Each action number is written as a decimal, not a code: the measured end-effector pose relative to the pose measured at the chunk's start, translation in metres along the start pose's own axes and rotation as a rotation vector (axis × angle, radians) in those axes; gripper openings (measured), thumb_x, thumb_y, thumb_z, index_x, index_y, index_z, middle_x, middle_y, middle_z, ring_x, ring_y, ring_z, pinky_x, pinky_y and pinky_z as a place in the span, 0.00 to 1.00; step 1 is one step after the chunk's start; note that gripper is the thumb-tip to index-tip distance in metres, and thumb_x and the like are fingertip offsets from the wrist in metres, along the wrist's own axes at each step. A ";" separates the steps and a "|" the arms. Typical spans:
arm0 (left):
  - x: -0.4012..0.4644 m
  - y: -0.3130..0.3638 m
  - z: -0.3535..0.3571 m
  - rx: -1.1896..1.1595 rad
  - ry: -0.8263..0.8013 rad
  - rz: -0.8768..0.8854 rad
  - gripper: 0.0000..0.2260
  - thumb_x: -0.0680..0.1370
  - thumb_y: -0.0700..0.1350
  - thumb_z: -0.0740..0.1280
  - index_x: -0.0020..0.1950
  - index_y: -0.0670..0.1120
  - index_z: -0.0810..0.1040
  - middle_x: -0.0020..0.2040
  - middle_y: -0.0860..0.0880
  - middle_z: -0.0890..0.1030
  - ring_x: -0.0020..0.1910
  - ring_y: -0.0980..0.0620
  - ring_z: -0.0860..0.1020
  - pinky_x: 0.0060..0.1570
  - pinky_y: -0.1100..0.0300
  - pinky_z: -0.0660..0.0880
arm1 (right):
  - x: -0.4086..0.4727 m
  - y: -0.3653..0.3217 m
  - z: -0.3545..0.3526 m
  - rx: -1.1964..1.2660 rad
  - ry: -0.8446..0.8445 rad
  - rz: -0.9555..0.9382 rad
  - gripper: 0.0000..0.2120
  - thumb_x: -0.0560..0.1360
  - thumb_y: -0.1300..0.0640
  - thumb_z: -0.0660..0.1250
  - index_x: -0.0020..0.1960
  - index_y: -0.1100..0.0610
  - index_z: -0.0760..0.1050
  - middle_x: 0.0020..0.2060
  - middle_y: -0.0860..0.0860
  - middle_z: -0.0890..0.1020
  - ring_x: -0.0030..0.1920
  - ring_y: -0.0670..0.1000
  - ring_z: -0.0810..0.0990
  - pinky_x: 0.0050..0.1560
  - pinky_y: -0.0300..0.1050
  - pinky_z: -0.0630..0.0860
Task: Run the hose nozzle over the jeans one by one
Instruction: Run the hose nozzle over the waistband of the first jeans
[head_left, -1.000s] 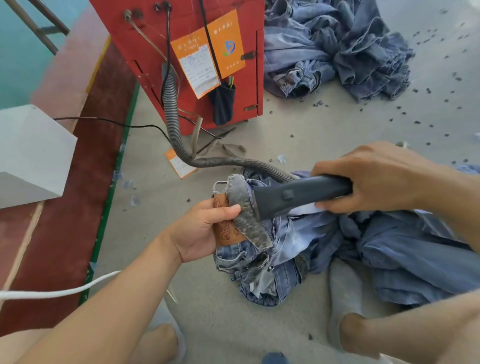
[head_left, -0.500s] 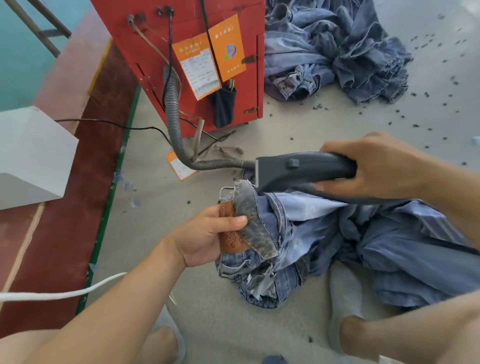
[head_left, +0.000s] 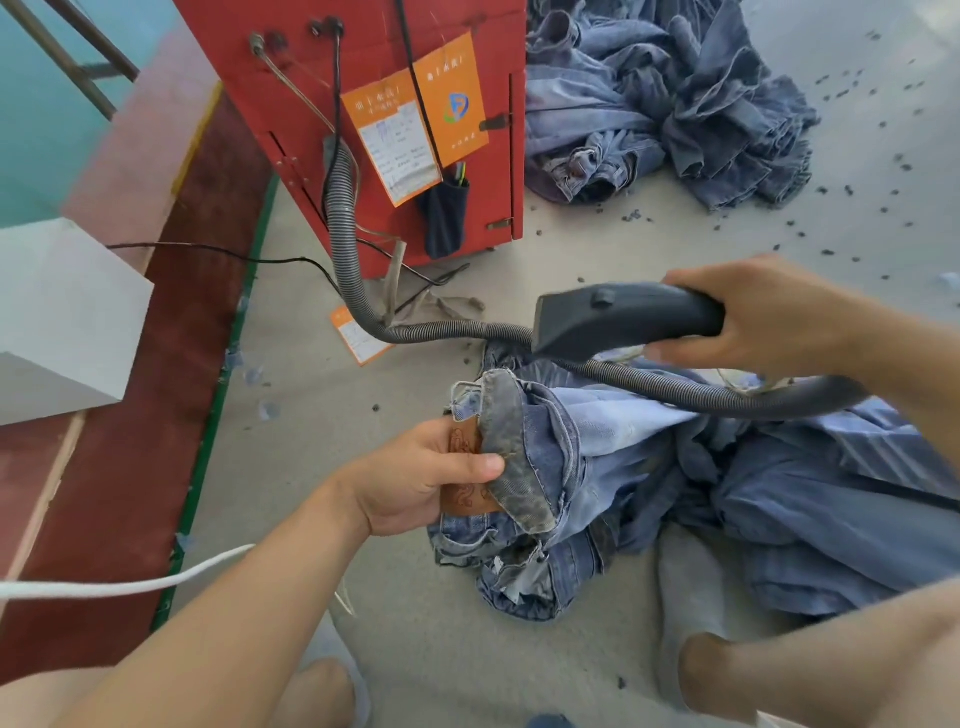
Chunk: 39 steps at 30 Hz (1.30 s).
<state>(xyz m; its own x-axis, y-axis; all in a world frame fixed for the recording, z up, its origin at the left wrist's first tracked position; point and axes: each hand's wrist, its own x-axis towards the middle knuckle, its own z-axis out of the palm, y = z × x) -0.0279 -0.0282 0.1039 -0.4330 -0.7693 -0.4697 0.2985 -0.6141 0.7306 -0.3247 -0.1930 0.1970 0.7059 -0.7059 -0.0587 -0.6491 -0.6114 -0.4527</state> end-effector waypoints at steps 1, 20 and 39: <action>0.000 0.001 0.000 0.043 0.009 -0.015 0.14 0.76 0.35 0.67 0.61 0.40 0.83 0.58 0.43 0.85 0.56 0.46 0.84 0.59 0.53 0.80 | 0.000 0.000 0.000 0.004 -0.060 0.002 0.08 0.70 0.43 0.75 0.43 0.43 0.77 0.34 0.37 0.81 0.37 0.40 0.79 0.34 0.40 0.69; 0.000 0.008 0.004 0.244 0.138 -0.144 0.14 0.75 0.36 0.73 0.61 0.38 0.80 0.56 0.38 0.83 0.52 0.43 0.82 0.54 0.52 0.79 | 0.007 -0.025 0.016 0.191 0.002 -0.010 0.12 0.72 0.44 0.75 0.46 0.50 0.77 0.33 0.41 0.80 0.30 0.41 0.76 0.33 0.33 0.70; 0.010 0.035 -0.010 -0.464 0.169 0.156 0.20 0.78 0.40 0.60 0.67 0.36 0.80 0.66 0.35 0.80 0.63 0.36 0.81 0.61 0.39 0.79 | -0.018 -0.029 0.030 -0.042 -0.080 -0.031 0.18 0.70 0.27 0.63 0.48 0.39 0.72 0.32 0.39 0.80 0.33 0.41 0.79 0.32 0.39 0.74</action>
<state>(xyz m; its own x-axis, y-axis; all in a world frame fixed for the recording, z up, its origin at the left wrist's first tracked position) -0.0135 -0.0586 0.1198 -0.2211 -0.8520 -0.4745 0.7109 -0.4739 0.5197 -0.3103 -0.1518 0.1845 0.7449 -0.6568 -0.1173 -0.6371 -0.6479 -0.4176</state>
